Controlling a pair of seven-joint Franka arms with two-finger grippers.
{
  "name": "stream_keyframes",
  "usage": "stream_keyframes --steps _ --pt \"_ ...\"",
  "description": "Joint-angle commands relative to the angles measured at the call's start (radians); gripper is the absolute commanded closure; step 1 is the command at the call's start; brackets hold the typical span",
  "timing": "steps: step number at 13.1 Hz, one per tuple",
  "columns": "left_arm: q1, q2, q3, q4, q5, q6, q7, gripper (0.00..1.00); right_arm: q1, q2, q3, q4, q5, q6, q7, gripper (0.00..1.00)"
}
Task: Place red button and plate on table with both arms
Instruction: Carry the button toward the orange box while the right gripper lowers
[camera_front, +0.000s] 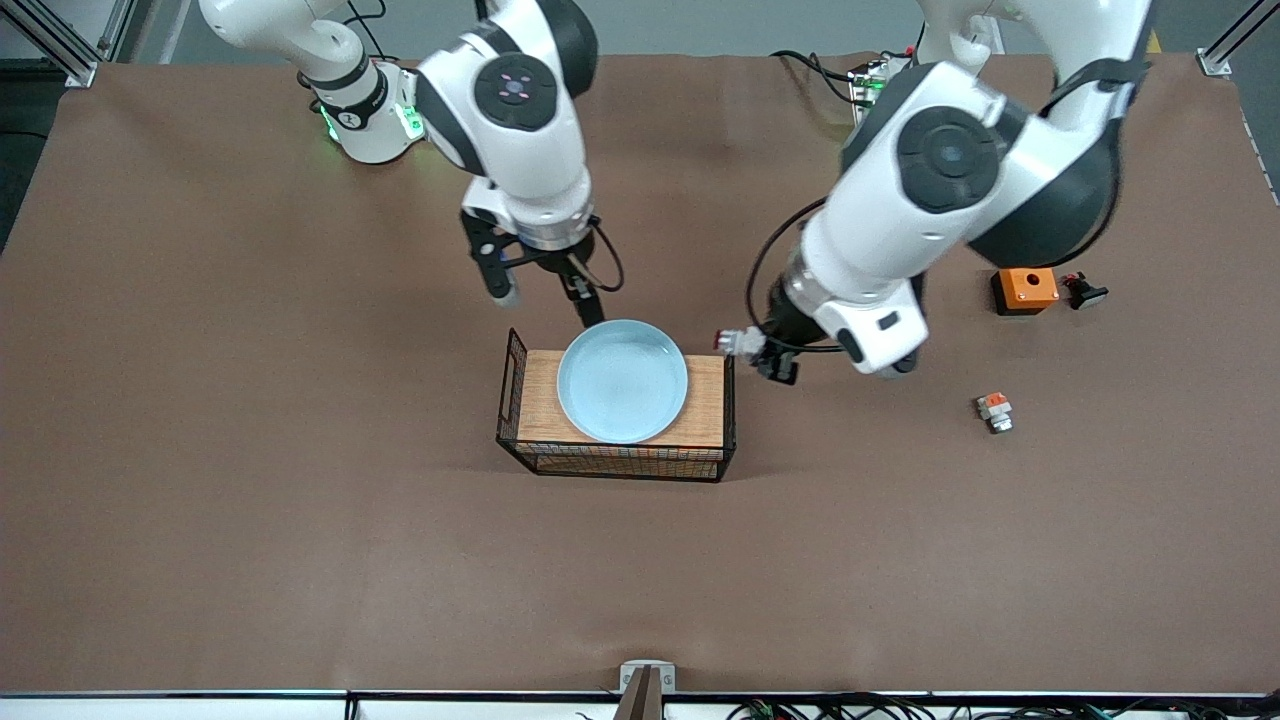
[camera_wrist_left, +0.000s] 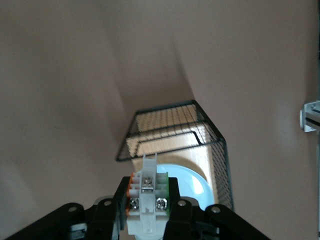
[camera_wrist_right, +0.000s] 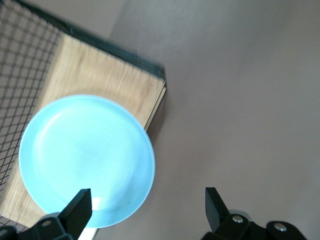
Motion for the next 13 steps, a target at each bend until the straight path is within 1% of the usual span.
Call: stream_keyframes --steps 1,4,6,8,9,11,13 --pt "0.106 -0.132 -0.006 -0.138 -0.055 -0.075 0.246 0.83 0.01 0.06 -0.011 0.02 -0.034 0.049 0.103 0.01" --pt "0.213 -0.212 -0.006 -0.232 -0.09 -0.152 0.556 0.83 0.015 0.103 -0.011 0.02 -0.045 0.113 0.189 0.02" --pt "0.259 -0.264 -0.006 -0.305 -0.092 -0.158 0.748 0.83 0.038 0.137 -0.011 0.02 -0.077 0.115 0.225 0.02" --pt "0.298 -0.302 -0.002 -0.384 -0.089 -0.167 1.022 0.83 0.058 0.16 -0.012 0.02 -0.1 0.116 0.238 0.02" --pt "0.324 -0.309 -0.001 -0.41 -0.084 -0.167 1.156 0.83 0.058 0.166 -0.012 0.02 -0.1 0.124 0.238 0.02" --pt "0.358 -0.307 0.002 -0.442 -0.078 -0.163 1.348 0.83 0.056 0.179 -0.014 0.023 -0.098 0.141 0.239 0.02" --pt "0.37 -0.306 0.0 -0.479 -0.026 -0.12 1.54 0.83 0.05 0.198 -0.015 0.043 -0.098 0.139 0.244 0.03"
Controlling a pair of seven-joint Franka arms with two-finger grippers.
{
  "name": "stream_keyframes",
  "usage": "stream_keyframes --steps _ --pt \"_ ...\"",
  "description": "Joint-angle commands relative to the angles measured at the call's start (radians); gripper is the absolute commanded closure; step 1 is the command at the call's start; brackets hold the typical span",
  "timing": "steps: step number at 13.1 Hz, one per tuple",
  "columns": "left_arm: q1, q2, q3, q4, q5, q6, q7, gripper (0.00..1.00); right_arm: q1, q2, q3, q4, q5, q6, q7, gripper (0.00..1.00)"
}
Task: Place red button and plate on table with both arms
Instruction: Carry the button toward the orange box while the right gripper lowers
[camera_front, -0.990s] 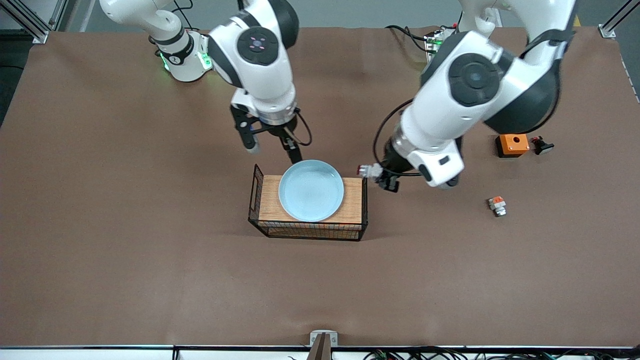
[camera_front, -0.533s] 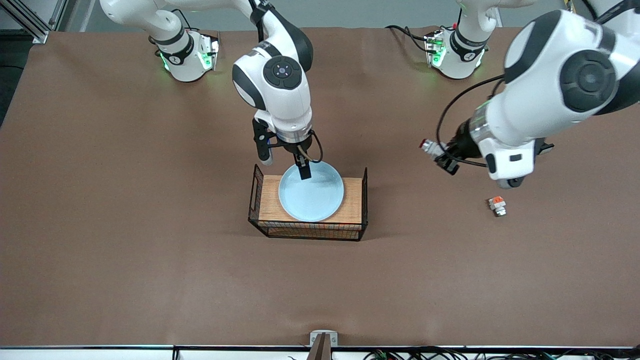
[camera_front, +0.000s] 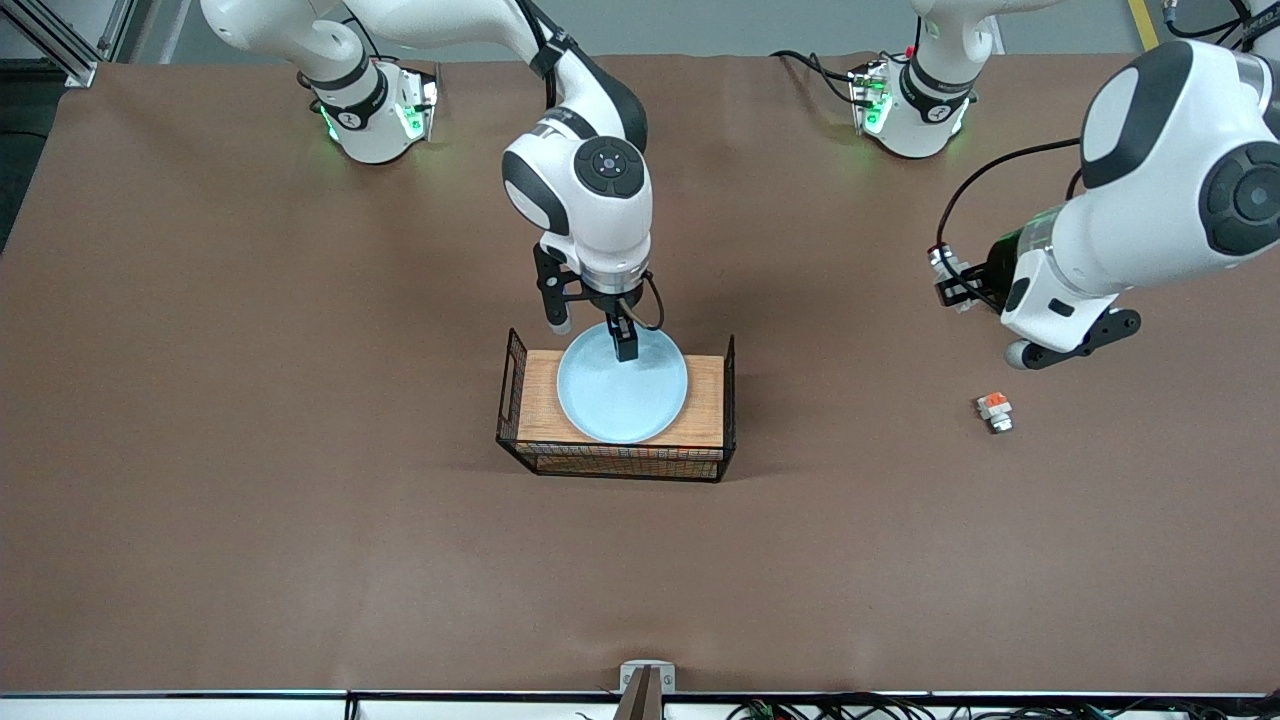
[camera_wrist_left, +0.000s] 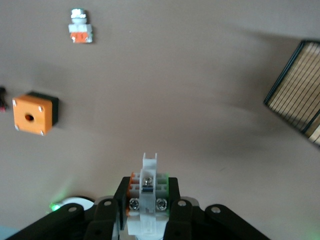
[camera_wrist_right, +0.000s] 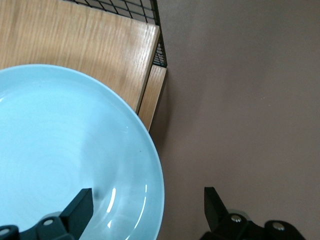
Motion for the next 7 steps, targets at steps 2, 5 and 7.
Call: stream_keyframes --steps 2,5,7 --pt "0.012 -0.035 -0.003 -0.14 0.053 0.163 0.247 0.83 -0.004 0.035 -0.001 0.043 -0.02 -0.002 0.027 0.09" --pt "0.009 -0.019 -0.006 -0.25 0.081 0.375 0.255 0.83 -0.007 0.036 -0.001 0.055 -0.018 -0.004 0.019 0.35" --pt "0.009 0.011 -0.006 -0.303 0.112 0.475 0.255 0.83 -0.009 0.036 -0.001 0.064 -0.021 -0.006 0.011 0.78"
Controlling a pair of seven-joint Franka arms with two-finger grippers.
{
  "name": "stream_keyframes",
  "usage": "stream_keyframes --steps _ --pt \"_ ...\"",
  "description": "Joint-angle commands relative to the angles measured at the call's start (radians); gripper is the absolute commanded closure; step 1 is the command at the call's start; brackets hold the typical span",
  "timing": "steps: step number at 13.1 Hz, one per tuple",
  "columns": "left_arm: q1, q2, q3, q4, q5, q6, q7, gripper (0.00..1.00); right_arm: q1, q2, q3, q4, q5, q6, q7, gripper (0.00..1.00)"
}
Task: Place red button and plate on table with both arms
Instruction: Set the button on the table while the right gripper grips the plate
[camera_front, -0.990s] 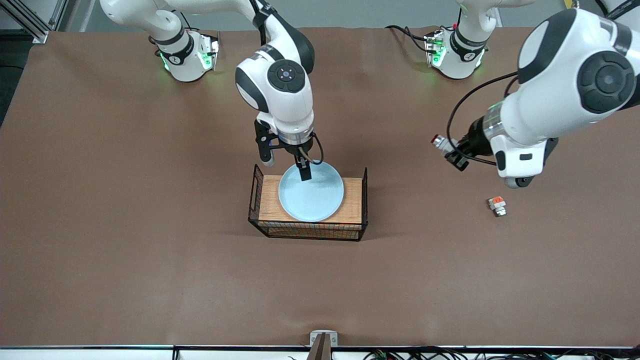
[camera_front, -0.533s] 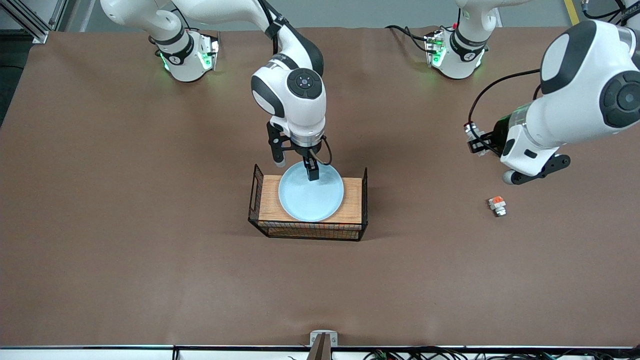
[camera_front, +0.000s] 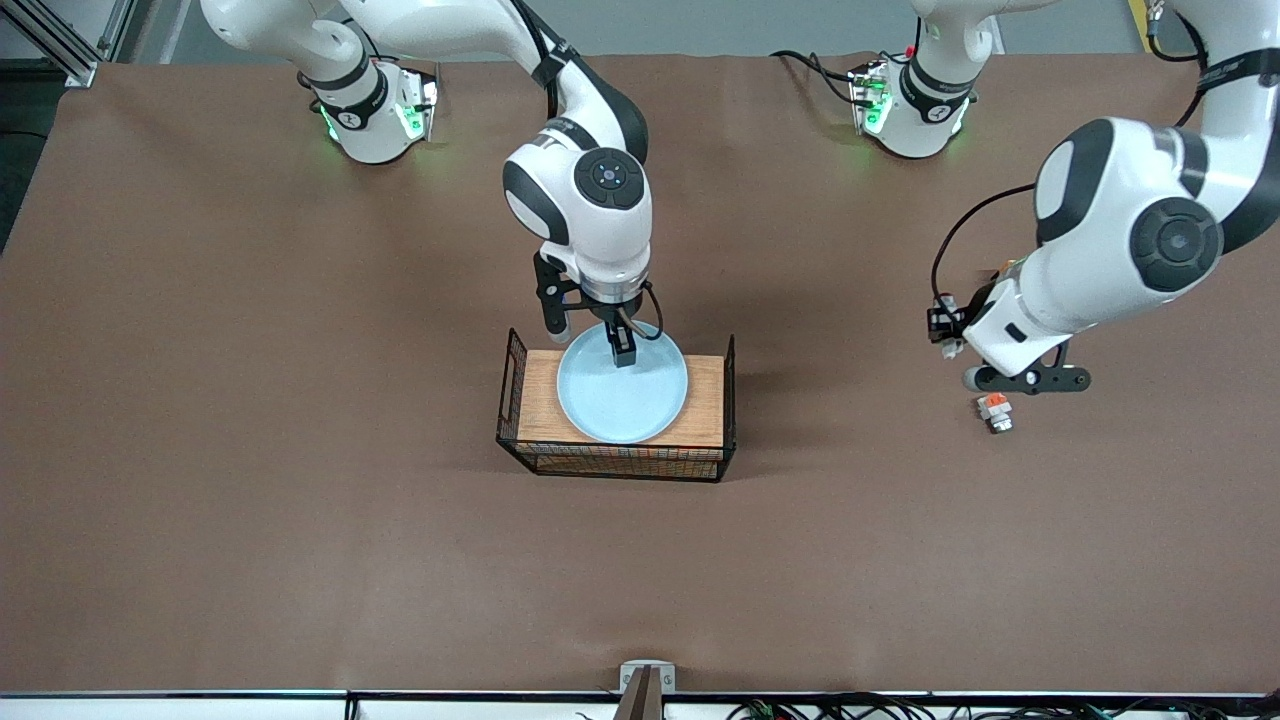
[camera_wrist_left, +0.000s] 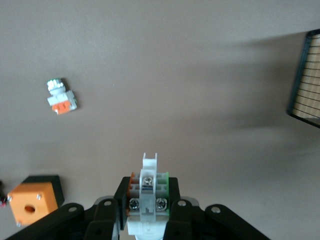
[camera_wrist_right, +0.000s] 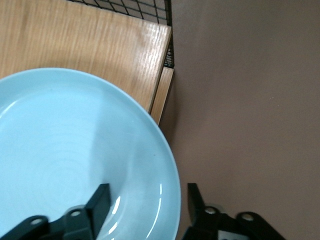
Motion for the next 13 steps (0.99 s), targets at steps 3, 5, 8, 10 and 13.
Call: stream_keyframes --steps 3,5,8,10,13 --pt "0.009 0.072 0.003 -0.086 0.08 0.155 0.013 0.83 -0.006 0.014 0.005 0.049 -0.014 -0.008 0.014 1.0" --pt "0.01 0.128 0.004 -0.084 0.131 0.174 0.007 0.83 -0.008 0.014 0.006 0.073 -0.008 -0.016 0.014 1.0" --pt "0.015 0.164 0.007 -0.078 0.147 0.186 -0.019 0.83 -0.008 0.004 0.009 0.089 -0.006 -0.043 0.012 1.0" --pt "0.018 0.217 0.009 -0.072 0.183 0.224 -0.054 0.83 -0.005 -0.013 0.012 0.09 -0.006 -0.094 0.008 1.0" --pt "0.018 0.276 0.007 -0.071 0.237 0.279 -0.125 0.83 0.002 -0.07 0.014 0.096 0.037 -0.218 -0.057 1.0"
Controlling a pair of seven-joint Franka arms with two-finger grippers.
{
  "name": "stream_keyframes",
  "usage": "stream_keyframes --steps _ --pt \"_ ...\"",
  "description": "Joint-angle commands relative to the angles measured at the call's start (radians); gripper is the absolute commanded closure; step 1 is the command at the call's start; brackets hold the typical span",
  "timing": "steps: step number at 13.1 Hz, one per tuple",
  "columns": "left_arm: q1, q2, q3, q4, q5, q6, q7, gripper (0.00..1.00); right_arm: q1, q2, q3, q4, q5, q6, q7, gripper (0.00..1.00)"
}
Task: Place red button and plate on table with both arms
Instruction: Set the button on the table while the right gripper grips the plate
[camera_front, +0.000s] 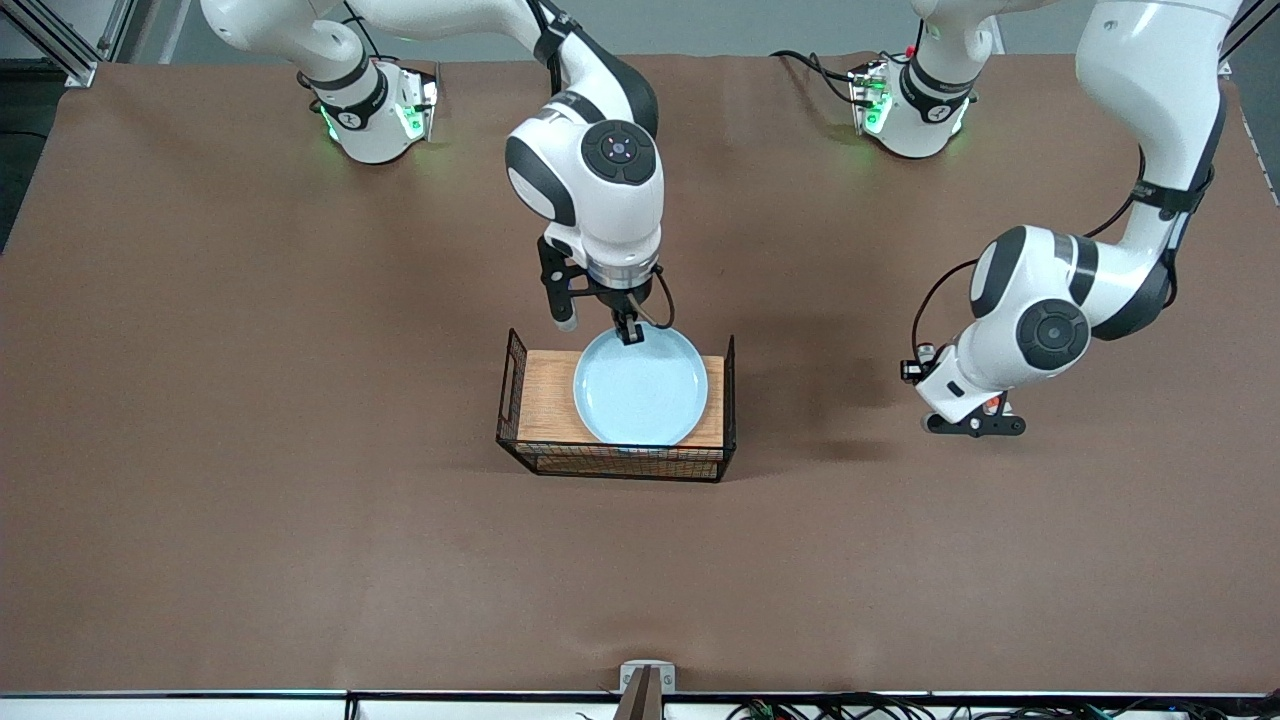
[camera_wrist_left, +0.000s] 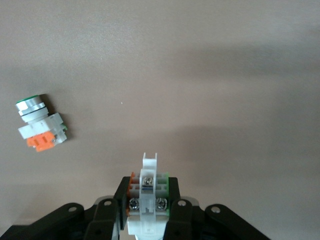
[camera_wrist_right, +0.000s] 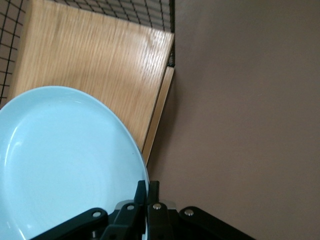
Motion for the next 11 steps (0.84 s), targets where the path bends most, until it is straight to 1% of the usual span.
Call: stream_keyframes --steps 1,4,6,8,10,11 --pt "0.004 0.053 -0.006 0.015 0.035 0.044 -0.044 0.83 -0.001 -0.073 0.002 0.015 0.056 -0.124 -0.064 1.0" --pt "0.008 0.075 -0.006 0.015 0.038 0.058 -0.028 0.82 -0.012 -0.119 -0.003 0.111 0.116 -0.331 -0.149 1.0" --pt "0.008 0.098 -0.006 0.015 0.04 0.083 -0.023 0.82 -0.041 -0.151 -0.009 0.151 0.147 -0.432 -0.235 1.0" --pt "0.004 0.128 -0.006 0.023 0.049 0.114 -0.023 0.82 -0.11 -0.22 -0.01 0.147 0.199 -0.5 -0.414 1.0" --pt "0.008 0.157 -0.009 0.033 0.093 0.127 -0.023 0.82 -0.205 -0.25 -0.01 0.142 0.207 -0.576 -0.624 1.0" --pt "0.008 0.165 -0.007 0.033 0.093 0.146 -0.023 0.8 -0.269 -0.265 -0.012 0.124 0.207 -0.595 -0.757 1.0"
